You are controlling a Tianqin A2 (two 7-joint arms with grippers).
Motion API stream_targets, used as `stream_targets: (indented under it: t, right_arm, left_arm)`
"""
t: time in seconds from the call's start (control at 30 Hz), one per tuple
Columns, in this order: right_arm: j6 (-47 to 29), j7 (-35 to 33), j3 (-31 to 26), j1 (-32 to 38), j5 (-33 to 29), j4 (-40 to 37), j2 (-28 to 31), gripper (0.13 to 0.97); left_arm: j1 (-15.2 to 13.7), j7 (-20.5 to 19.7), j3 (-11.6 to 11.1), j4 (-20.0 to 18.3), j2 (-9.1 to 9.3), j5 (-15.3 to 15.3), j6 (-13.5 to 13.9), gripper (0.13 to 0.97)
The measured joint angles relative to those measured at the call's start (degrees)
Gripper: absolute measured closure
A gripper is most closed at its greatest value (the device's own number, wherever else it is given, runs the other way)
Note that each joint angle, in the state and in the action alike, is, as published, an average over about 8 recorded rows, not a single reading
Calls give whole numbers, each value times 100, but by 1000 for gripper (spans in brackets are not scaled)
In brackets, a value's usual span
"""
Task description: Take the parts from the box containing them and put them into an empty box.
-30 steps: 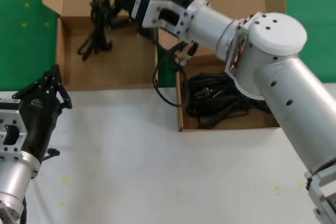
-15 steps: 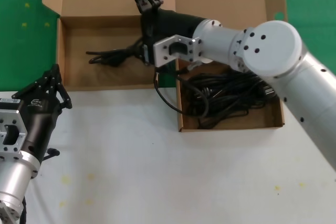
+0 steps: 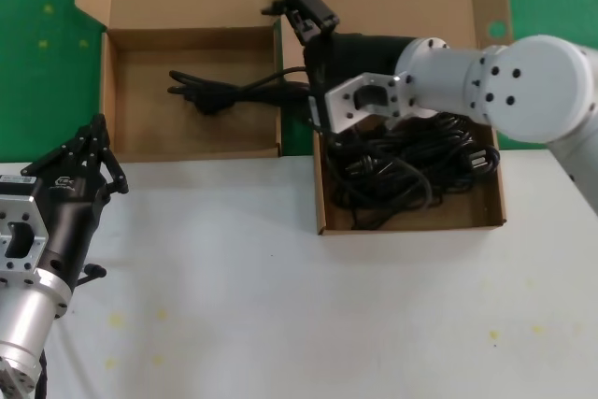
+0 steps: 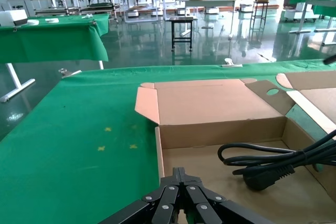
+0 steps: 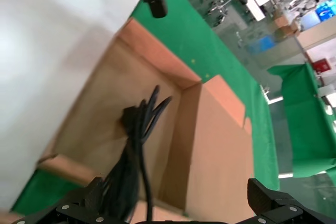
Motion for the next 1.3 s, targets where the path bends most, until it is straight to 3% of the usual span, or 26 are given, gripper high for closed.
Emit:
stream_targets:
  t: [0.53, 0.9, 1.3]
  right_arm:
    - [-81, 549, 701, -313, 333, 1201, 503, 129]
    - [282, 1223, 1377, -1199, 550, 2295, 962, 129]
    - [626, 1651, 1879, -2191, 772, 2981, 1355, 129]
  left_arm:
    - [0, 0, 0, 0, 0, 0, 0, 953]
    - [0, 0, 0, 0, 0, 0, 0, 953]
    - [0, 0, 0, 0, 0, 0, 0, 953]
